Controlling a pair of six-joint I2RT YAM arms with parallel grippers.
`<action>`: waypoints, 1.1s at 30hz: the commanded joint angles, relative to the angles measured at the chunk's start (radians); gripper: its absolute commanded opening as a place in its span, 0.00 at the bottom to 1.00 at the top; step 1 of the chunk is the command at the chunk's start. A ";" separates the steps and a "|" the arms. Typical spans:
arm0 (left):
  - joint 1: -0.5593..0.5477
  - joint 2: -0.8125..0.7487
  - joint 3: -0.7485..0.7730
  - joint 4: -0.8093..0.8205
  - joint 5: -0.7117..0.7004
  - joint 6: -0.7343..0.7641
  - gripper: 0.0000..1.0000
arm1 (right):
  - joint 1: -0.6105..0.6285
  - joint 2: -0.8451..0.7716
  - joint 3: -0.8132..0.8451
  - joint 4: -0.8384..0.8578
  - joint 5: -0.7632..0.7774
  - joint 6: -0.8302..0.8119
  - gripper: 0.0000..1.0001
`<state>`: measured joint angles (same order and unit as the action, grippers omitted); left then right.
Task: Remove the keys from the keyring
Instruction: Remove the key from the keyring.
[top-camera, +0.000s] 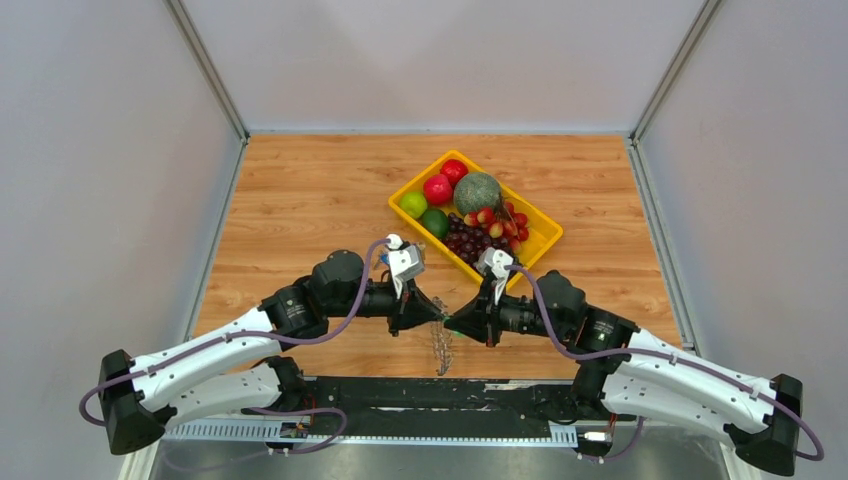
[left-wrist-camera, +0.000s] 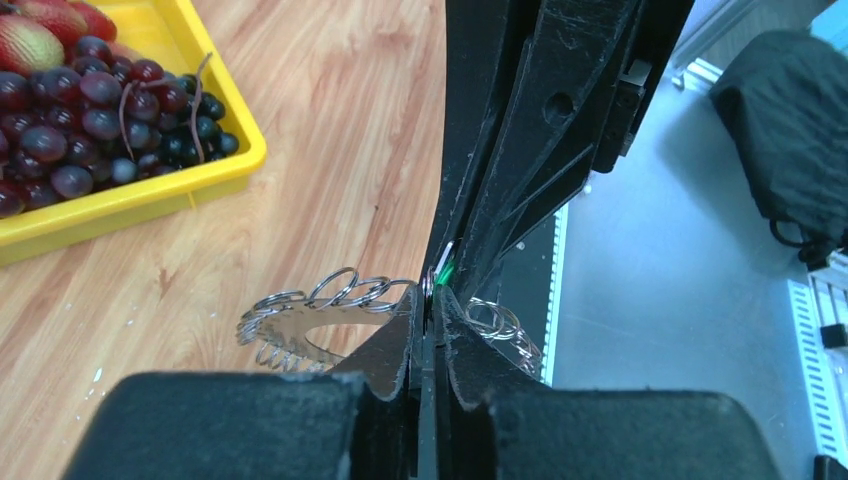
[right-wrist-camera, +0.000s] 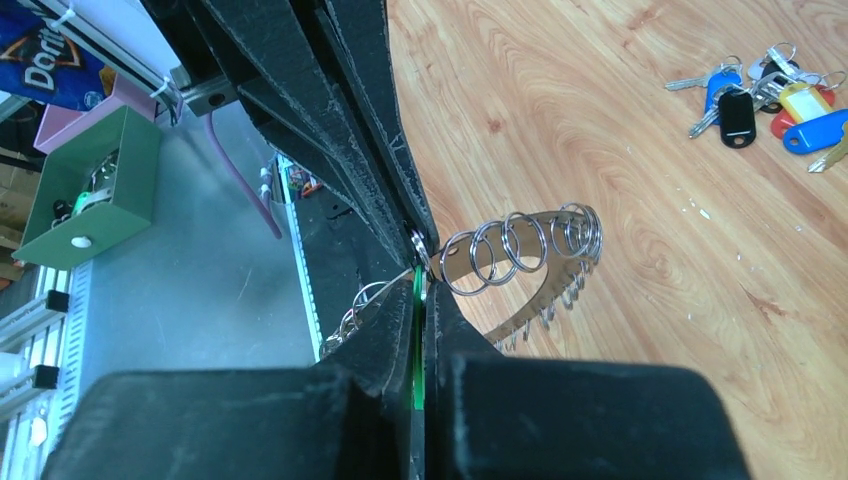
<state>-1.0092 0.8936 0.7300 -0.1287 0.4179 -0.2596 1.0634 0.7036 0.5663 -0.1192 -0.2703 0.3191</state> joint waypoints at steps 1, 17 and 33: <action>0.049 -0.063 -0.066 0.083 -0.013 -0.043 0.13 | 0.000 0.013 0.134 -0.066 0.008 0.066 0.00; 0.133 -0.156 -0.183 0.200 0.085 -0.054 0.52 | 0.000 0.059 0.276 -0.205 0.019 0.068 0.00; 0.134 -0.326 -0.354 0.516 0.219 0.208 0.59 | 0.001 0.122 0.355 -0.249 -0.013 0.061 0.00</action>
<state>-0.8810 0.6094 0.4004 0.2413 0.5877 -0.1493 1.0634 0.8173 0.8616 -0.3901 -0.2642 0.3725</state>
